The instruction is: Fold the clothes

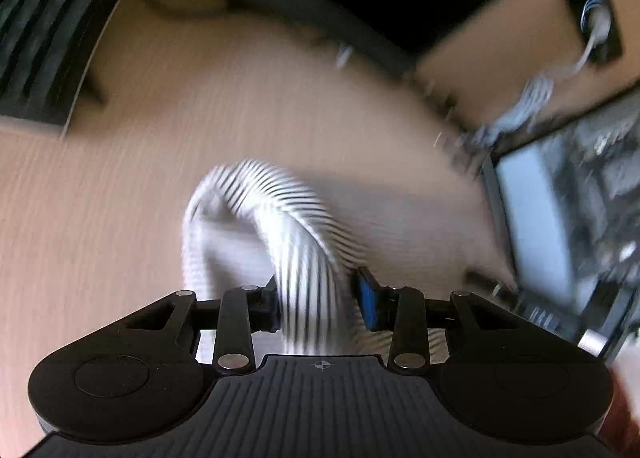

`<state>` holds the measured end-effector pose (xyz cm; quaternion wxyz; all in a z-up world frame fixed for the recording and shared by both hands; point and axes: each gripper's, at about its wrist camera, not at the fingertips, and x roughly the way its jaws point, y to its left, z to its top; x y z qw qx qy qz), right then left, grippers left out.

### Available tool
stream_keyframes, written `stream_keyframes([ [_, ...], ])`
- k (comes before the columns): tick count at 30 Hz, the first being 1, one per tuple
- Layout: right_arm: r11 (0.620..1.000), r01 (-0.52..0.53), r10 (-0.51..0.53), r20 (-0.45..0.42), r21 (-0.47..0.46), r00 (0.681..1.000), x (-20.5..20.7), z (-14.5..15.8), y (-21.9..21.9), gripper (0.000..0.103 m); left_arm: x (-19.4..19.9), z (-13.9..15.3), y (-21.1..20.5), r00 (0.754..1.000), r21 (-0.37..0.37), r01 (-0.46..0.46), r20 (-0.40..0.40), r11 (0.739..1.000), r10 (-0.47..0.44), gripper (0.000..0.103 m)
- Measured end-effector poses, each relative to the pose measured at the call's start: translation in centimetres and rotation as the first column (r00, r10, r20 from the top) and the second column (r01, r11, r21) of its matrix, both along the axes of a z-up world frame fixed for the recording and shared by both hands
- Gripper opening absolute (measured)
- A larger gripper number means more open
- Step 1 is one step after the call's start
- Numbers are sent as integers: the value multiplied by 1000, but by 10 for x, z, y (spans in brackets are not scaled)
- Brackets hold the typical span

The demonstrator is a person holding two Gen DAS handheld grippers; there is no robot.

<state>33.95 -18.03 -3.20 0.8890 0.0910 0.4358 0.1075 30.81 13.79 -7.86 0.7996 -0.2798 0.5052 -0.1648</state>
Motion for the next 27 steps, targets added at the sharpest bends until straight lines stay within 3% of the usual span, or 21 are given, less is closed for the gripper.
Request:
stream_keyframes([
  [2, 999, 10, -10, -1, 53, 1000, -2, 2, -5, 48, -11, -5, -2, 1000, 10, 13, -14, 1000, -13, 42],
  [3, 997, 16, -16, -2, 80, 1000, -3, 3, -8, 50, -15, -6, -2, 1000, 1, 13, -14, 1000, -13, 48],
  [4, 994, 21, -21, -3, 107, 1000, -5, 4, -11, 58, -16, -4, 0, 1000, -28, 4, -5, 1000, -4, 65],
  [6, 991, 17, -14, -23, 132, 1000, 0, 2, -10, 63, -17, -1, 2, 1000, -75, -9, 10, 997, 10, 81],
  [7, 992, 15, -12, -26, 123, 1000, 1, -1, -7, 62, -14, 0, 0, 1000, -74, -7, 10, 997, 7, 81],
  [8, 993, 13, -10, -29, 114, 1000, 2, -3, -3, 48, -11, 0, -3, 1000, -70, -1, 8, 998, 2, 78],
  [9, 997, 3, -2, -9, 83, 1000, 1, 2, 2, 39, -10, -1, -7, 1000, -59, 9, 4, 998, -8, 70],
  [10, 999, -7, 6, 12, 51, 1000, -1, 6, 7, 26, -9, 0, -11, 1000, -42, 16, 2, 999, -16, 54],
  [11, 1000, -16, 16, 33, 18, 999, -3, 11, 11, 22, -9, 3, -15, 1000, -25, 22, 4, 999, -22, 44],
  [12, 999, -29, 28, 54, 19, 998, -9, 21, 12, 21, -11, 8, -15, 1000, -21, 28, 14, 999, -28, 27],
  [18, 995, -101, 98, 148, 8, 984, -53, 76, 9, 20, -42, 58, -10, 989, -40, 87, 126, 995, -81, 24],
  [20, 995, -98, 96, 128, 8, 987, -64, 75, 7, 20, -57, 58, -11, 988, -45, 107, 120, 993, -101, 24],
  [24, 999, -38, 39, 52, -13, 998, -69, 40, 1, 21, -79, 30, -12, 992, -36, 123, 30, 992, -122, 24],
  [27, 995, -21, 25, 42, -100, 999, -70, 12, 9, 22, -83, 2, -16, 992, 14, 120, -39, 993, -120, 24],
])
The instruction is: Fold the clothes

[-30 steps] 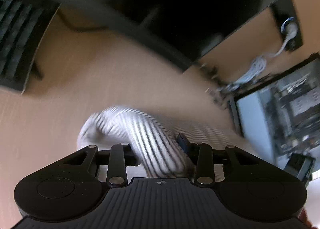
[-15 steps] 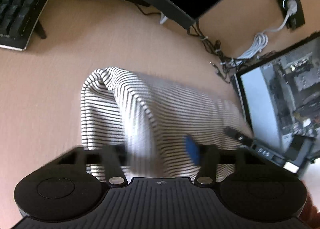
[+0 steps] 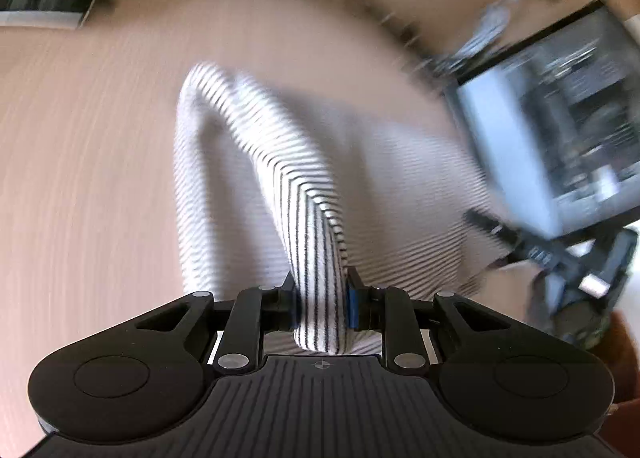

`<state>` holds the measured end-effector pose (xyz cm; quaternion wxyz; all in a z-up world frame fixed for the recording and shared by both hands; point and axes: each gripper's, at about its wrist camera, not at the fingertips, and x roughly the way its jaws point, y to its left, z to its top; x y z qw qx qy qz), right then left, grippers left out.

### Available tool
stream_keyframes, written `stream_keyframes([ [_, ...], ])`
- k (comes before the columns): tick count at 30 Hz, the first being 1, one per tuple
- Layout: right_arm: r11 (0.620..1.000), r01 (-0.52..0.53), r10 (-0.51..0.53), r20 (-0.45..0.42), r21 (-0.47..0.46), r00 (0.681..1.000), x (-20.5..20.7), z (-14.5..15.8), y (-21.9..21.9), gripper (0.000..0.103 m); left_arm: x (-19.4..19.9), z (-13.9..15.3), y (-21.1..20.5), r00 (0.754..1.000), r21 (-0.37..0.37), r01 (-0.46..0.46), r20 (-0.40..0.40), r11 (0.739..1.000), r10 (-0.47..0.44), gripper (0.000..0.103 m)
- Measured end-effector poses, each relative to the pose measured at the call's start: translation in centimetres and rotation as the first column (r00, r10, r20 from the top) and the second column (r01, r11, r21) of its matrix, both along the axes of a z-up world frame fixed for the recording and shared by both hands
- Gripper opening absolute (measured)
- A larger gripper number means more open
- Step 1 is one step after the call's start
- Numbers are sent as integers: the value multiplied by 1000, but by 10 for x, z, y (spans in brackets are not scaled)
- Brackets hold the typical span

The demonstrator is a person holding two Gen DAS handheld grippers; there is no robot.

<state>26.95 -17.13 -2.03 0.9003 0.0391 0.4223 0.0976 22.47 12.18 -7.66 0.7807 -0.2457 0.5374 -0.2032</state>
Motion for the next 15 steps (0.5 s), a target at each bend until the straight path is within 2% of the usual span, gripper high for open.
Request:
stream_keyframes([
  [2, 999, -1, 3, 38, -36, 999, -3, -3, 8, 22, 1, -1, 2, 1000, -7, -18, 4, 1000, 18, 24],
  [5, 1000, -12, 14, 103, -28, 995, -3, 12, 16, 21, 5, 14, 8, 998, -20, -39, 56, 999, 40, 24],
  [8, 999, -9, 14, 122, -46, 992, 5, 13, 21, 21, 10, 20, 9, 996, -6, -45, 74, 999, 45, 24],
  [11, 996, -13, 23, 98, -94, 995, 7, 3, 22, 23, 13, 21, 8, 996, 21, -44, 76, 999, 42, 24],
  [12, 994, -15, 25, 90, -109, 996, 8, -1, 23, 25, 12, 17, 4, 998, 55, -31, 65, 998, 27, 25],
  [14, 990, -19, 30, 73, -141, 997, 9, -8, 24, 37, 7, 13, 0, 998, 128, -6, 59, 992, -2, 29],
  [15, 987, -18, 32, 83, -158, 996, 7, -4, 24, 42, 4, 15, 0, 998, 138, -2, 70, 990, -7, 32],
])
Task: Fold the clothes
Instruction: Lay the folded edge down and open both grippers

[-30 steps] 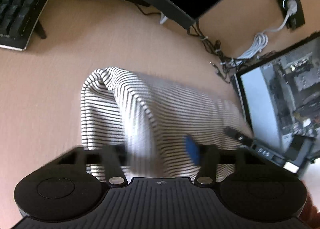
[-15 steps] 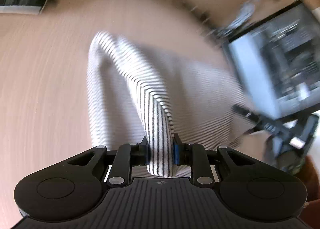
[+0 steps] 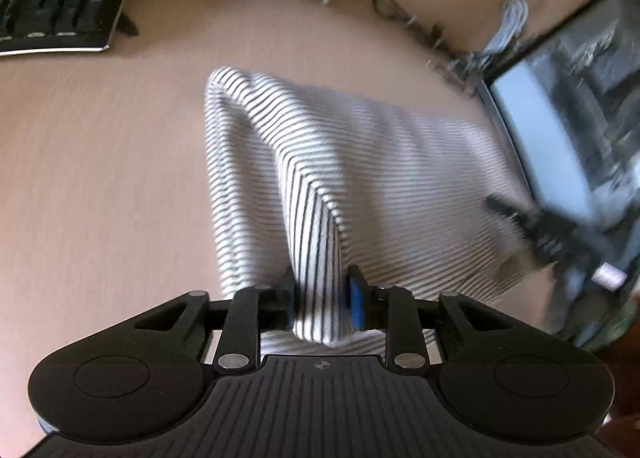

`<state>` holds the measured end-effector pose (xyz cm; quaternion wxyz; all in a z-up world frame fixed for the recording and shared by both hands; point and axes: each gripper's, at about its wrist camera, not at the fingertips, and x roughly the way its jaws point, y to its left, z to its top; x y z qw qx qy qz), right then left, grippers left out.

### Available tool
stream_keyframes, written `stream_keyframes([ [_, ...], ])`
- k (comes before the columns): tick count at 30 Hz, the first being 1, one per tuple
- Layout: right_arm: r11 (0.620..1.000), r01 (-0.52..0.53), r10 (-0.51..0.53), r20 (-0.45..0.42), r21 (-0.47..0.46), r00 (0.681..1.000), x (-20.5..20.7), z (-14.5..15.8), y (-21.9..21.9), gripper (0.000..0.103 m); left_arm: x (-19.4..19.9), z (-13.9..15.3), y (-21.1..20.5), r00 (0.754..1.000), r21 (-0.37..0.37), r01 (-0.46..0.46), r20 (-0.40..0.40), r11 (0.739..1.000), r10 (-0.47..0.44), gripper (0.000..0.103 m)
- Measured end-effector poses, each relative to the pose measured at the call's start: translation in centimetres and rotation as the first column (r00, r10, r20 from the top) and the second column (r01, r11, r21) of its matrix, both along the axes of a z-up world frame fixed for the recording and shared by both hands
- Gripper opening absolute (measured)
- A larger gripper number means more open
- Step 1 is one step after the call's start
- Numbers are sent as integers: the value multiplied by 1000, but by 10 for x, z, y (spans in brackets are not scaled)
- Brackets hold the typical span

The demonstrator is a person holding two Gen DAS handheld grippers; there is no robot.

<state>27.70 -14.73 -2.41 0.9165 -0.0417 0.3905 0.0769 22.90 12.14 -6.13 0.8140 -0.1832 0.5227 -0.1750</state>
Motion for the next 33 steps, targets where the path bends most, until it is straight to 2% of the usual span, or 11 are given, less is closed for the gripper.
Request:
stream_keyframes([
  [2, 999, -1, 2, 22, -35, 1000, -3, 9, 1, 62, -3, 9, 5, 1000, 15, -10, 5, 1000, 10, 37],
  [5, 996, -2, 6, 55, -87, 998, -8, 22, 2, 78, -6, 34, 10, 998, 13, -27, 61, 1000, 26, 46],
  [8, 998, -29, 24, 102, 51, 995, -7, 44, 2, 98, -5, 59, 9, 993, -97, -27, 115, 995, 38, 63],
  [10, 982, -52, 35, 95, 183, 995, 3, 49, 4, 102, 1, 63, 1, 992, -170, -6, 123, 985, 27, 88],
  [11, 970, -51, 33, 78, 239, 996, 10, 46, 5, 103, 5, 63, -4, 992, -203, 7, 123, 979, 18, 93],
  [16, 906, 120, -74, -127, 405, 989, 42, -4, -4, 103, 24, 20, -24, 999, -201, 8, -37, 979, -16, 96],
  [19, 860, 152, -94, -141, 487, 985, 25, -6, -13, 103, 31, 5, -15, 997, -297, -21, -73, 955, -1, 103],
  [22, 827, 180, -98, -180, 533, 979, 6, -7, -18, 103, 43, 5, -7, 998, -300, -35, -65, 953, 16, 103],
  [28, 904, 83, -1, -192, 419, 981, -16, 14, 8, 103, 101, 17, -23, 998, -203, -56, 5, 978, 58, 103],
  [31, 962, 67, -54, -54, 264, 997, -22, 45, 7, 103, 112, 33, -32, 998, -165, -54, 35, 985, 61, 103],
  [33, 991, 96, -100, 41, 96, 994, -20, 57, 4, 103, 103, 45, -38, 998, -206, -4, 57, 978, 16, 103],
])
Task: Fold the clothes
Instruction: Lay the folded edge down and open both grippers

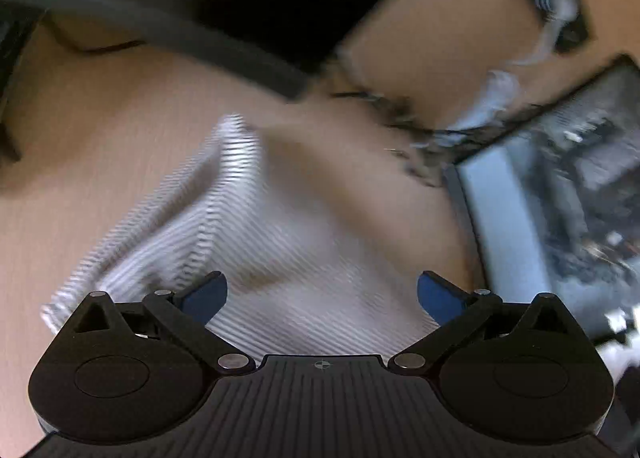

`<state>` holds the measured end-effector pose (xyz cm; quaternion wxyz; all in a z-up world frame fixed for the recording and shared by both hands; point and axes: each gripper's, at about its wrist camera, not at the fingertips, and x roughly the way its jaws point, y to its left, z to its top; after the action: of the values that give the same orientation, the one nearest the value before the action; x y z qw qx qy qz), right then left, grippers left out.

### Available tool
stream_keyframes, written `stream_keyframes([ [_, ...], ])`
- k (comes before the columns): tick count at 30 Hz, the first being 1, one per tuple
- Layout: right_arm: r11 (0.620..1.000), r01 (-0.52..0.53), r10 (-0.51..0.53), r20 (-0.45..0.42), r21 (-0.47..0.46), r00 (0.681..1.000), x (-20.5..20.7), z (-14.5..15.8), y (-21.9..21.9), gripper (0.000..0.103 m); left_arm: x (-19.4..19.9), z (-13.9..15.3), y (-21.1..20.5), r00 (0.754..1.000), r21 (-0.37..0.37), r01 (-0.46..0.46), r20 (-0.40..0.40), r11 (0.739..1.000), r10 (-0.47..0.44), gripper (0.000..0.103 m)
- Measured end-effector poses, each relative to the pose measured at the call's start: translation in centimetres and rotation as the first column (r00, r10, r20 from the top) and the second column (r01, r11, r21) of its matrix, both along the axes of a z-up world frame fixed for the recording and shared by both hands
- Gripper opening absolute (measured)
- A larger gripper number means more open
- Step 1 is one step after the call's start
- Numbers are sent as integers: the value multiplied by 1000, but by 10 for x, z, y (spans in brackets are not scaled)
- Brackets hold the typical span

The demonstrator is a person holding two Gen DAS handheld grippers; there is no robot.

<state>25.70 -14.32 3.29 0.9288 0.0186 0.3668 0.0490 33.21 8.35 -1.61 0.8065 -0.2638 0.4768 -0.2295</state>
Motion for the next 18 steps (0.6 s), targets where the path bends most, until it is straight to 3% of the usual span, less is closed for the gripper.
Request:
stream_keyframes([
  [4, 967, 82, -87, -10, -241, 996, 26, -27, -8, 103, -23, -12, -20, 988, -106, 127, -69, 986, -135, 103],
  [6, 938, 93, -123, -68, -335, 990, 38, -49, -2, 103, -28, -23, -25, 983, -109, 152, -92, 982, -162, 103],
  [9, 897, 112, -137, -26, -428, 990, 23, -58, 15, 103, -24, -35, -24, 980, -114, 156, -104, 981, -168, 103],
  [11, 901, 96, -118, -26, -422, 993, 7, -58, 26, 103, -15, -36, -22, 981, -121, 151, -105, 981, -164, 103],
  [18, 974, 64, -96, -140, -216, 985, -22, -56, 43, 103, 22, -36, -29, 989, -100, 136, -39, 986, -140, 103],
])
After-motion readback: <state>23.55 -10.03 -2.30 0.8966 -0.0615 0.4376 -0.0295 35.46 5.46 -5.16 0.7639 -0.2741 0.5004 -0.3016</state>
